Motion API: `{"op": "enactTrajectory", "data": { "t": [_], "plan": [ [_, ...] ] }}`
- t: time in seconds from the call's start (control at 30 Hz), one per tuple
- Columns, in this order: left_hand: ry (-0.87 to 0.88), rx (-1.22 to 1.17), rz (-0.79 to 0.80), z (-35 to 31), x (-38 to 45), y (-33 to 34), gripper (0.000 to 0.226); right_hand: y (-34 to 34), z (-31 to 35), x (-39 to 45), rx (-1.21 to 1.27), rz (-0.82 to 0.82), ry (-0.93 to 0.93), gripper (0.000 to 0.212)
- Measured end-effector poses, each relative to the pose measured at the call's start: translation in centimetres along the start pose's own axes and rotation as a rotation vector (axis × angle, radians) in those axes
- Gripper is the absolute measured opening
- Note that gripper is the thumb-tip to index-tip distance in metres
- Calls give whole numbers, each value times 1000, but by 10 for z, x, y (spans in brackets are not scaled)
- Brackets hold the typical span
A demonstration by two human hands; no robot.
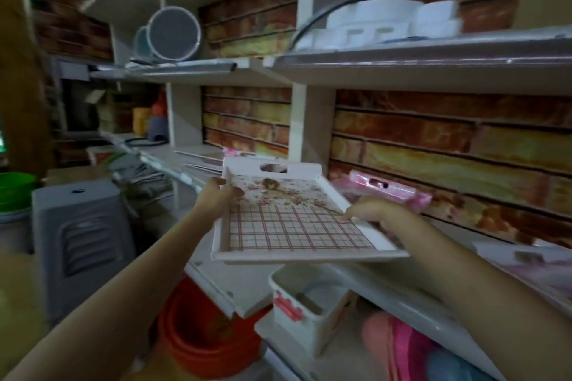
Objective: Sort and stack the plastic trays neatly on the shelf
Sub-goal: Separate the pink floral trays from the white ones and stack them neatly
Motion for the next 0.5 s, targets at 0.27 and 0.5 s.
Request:
{"op": "enactTrajectory", "data": {
  "t": [0.27, 0.5],
  "plan": [
    [-62, -149, -19, 13, 69, -102, 56, 59, 108, 67, 136, -65, -48, 45],
    [-155, -260, 53, 21, 117, -142, 52, 94, 156, 112, 183, -129, -36, 39]
  ]
}}
Point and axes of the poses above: each hand's wrist, its own x-axis towards the middle knuckle, its own y-axis out of the palm, z = x × y, the point moved 3 cm from there along x, towards the middle knuckle, and after that the axes turned 4 degrees about -x, right-handed, at the moved point
